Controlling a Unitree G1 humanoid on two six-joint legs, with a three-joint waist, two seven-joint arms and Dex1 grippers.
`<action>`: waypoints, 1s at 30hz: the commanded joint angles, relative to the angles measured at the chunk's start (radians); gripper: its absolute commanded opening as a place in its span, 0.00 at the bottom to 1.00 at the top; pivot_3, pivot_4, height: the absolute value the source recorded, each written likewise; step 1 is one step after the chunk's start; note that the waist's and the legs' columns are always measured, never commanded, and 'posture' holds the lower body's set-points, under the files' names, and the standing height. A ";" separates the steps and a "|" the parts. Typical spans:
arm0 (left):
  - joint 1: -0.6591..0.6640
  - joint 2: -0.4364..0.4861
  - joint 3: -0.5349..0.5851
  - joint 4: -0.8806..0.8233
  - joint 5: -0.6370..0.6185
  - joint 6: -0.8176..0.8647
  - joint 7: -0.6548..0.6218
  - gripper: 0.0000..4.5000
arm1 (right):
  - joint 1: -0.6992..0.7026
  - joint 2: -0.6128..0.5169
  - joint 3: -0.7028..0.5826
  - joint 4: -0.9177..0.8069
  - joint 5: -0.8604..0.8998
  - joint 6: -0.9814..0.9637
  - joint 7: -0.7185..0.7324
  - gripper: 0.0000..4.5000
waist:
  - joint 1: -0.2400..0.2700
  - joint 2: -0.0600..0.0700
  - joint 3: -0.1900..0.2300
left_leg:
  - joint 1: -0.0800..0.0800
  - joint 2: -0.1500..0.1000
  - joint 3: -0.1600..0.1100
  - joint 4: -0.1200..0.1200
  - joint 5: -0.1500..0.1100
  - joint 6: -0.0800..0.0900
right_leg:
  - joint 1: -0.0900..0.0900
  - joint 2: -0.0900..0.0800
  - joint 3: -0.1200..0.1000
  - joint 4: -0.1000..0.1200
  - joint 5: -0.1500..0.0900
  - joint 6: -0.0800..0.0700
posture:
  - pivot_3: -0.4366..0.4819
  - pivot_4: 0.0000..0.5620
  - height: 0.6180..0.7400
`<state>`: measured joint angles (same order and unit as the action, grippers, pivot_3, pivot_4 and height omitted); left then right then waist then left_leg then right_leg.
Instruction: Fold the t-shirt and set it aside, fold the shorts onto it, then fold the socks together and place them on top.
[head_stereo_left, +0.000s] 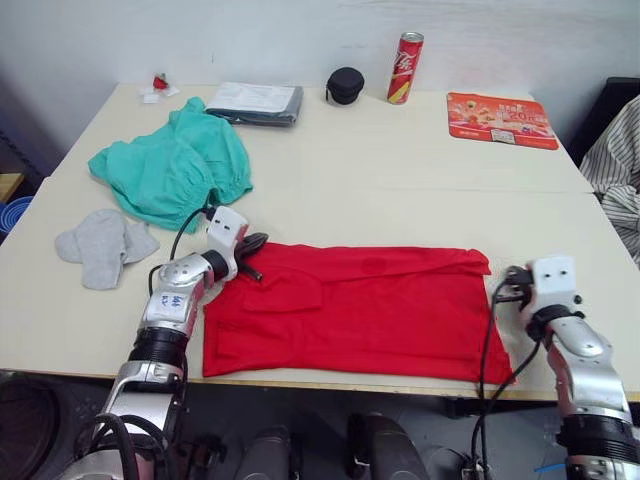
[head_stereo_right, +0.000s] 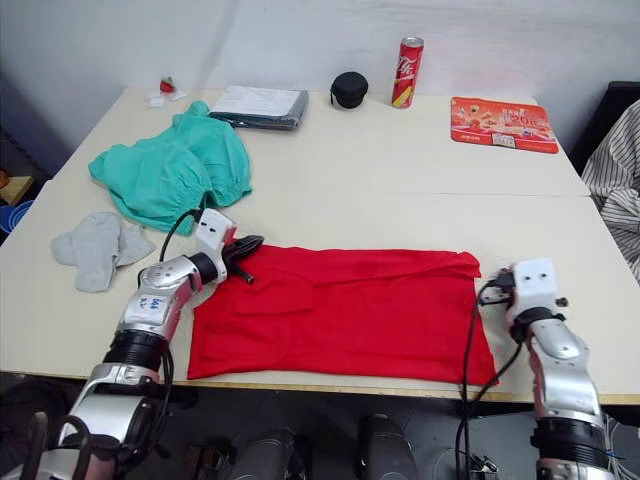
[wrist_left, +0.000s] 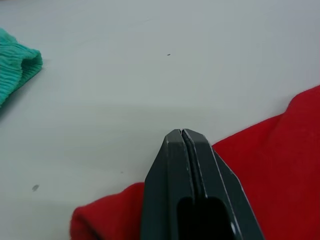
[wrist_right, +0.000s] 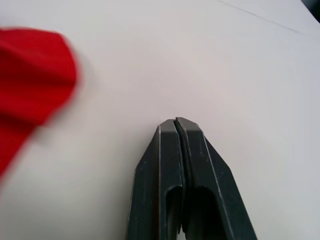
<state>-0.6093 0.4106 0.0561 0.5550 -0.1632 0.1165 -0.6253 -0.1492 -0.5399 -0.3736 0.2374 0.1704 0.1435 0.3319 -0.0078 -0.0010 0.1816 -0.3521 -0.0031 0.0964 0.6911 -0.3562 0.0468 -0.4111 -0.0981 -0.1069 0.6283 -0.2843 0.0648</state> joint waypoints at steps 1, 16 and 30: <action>0.016 0.021 0.051 -0.040 -0.104 -0.046 -0.158 0.00 | -0.017 -0.029 -0.069 -0.046 0.114 -0.067 0.112 0.00 | -0.002 0.000 0.000 | -0.001 0.000 0.000 0.000 0.000 0.000 | 0.000 0.000 0.000 0.000 0.000 0.000 | 0.48 0.27 1.00; 0.155 0.032 -0.076 -0.362 -0.130 0.160 -0.282 0.00 | -0.039 0.032 0.262 -0.307 0.041 0.080 0.168 0.00 | 0.009 0.000 0.000 | -0.002 0.000 -0.002 -0.001 0.000 0.000 | 0.000 0.000 -0.001 -0.001 0.000 0.000 | 0.48 0.27 1.00; 0.159 0.056 0.053 -0.147 -0.088 0.074 -0.101 0.00 | -0.038 -0.076 0.056 0.039 0.076 -0.060 0.205 0.00 | -0.001 0.000 0.000 | 0.000 0.000 -0.001 -0.001 -0.001 0.001 | 0.001 -0.001 0.000 -0.002 0.000 0.000 | 0.48 0.27 1.00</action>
<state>-0.4618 0.4527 0.0878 0.3710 -0.2425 0.2082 -0.7083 -0.1841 -0.5905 -0.2818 0.2643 0.2170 0.1083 0.5049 -0.0089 -0.0006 0.1819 -0.3517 -0.0030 0.0954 0.6896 -0.3567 0.0475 -0.4099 -0.0987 -0.1072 0.6259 -0.2844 0.0647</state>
